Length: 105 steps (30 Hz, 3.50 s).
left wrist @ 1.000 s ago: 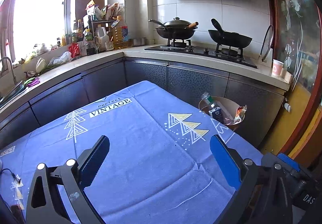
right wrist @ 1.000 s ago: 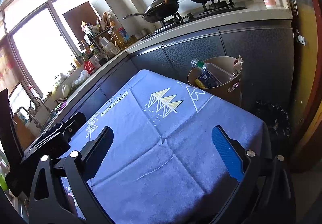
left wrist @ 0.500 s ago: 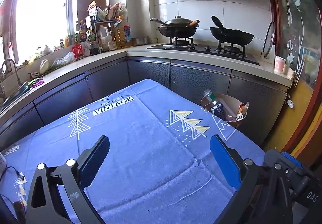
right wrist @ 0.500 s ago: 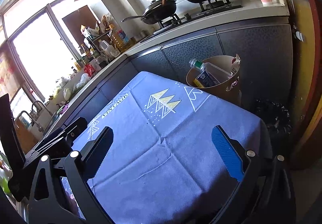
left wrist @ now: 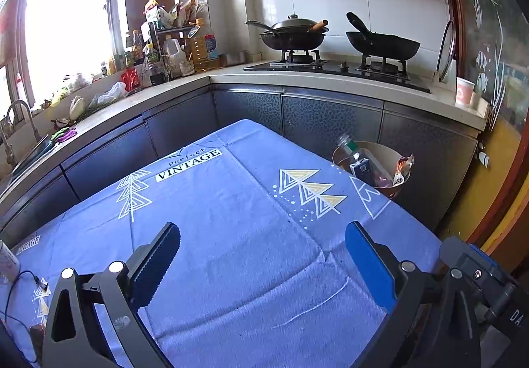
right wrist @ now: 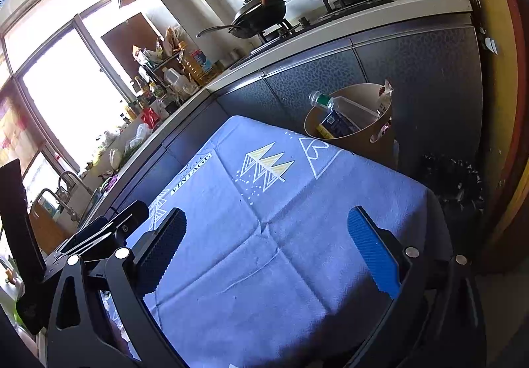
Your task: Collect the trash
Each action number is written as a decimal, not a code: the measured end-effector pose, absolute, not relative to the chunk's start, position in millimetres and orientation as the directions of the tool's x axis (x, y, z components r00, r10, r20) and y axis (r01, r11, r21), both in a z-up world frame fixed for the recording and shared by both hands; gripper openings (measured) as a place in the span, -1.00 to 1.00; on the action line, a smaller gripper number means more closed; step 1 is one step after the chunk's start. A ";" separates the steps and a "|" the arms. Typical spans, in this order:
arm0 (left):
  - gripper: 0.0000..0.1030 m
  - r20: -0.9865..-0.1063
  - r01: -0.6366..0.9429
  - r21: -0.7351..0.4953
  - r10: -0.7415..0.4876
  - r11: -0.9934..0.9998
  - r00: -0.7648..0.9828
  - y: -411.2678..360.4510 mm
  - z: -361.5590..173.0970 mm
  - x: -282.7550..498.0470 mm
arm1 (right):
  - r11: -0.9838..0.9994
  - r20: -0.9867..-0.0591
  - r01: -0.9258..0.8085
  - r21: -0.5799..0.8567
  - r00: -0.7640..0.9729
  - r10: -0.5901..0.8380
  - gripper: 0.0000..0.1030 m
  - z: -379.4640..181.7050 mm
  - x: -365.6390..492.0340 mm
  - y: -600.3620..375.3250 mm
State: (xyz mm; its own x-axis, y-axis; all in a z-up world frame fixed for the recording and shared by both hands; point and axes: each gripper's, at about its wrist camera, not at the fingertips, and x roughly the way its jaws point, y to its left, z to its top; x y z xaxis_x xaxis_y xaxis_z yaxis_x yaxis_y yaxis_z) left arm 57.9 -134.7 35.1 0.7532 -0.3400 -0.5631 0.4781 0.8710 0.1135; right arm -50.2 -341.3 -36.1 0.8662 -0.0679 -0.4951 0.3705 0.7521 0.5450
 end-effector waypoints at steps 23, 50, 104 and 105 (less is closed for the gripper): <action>0.93 -0.652 0.518 0.071 -0.353 0.853 0.671 -145.2 19.7 58.5 | 0.745 -0.482 0.359 0.563 0.874 -0.057 0.88 -41.2 -55.8 -346.2; 0.93 -0.687 0.475 0.096 -0.288 0.875 0.667 -141.6 13.2 69.7 | 0.760 -0.489 0.349 0.548 0.871 -0.048 0.88 -42.3 -49.8 -342.9; 0.93 -0.638 0.475 0.102 -0.309 0.874 0.705 -137.3 14.2 67.6 | 0.798 -0.448 0.313 0.515 0.892 -0.061 0.71 -34.1 -46.6 -344.5; 0.93 -0.638 0.475 0.103 -0.309 0.874 0.706 -137.7 13.9 67.0 | 0.797 -0.448 0.314 0.516 0.892 -0.061 0.71 -34.1 -46.7 -344.8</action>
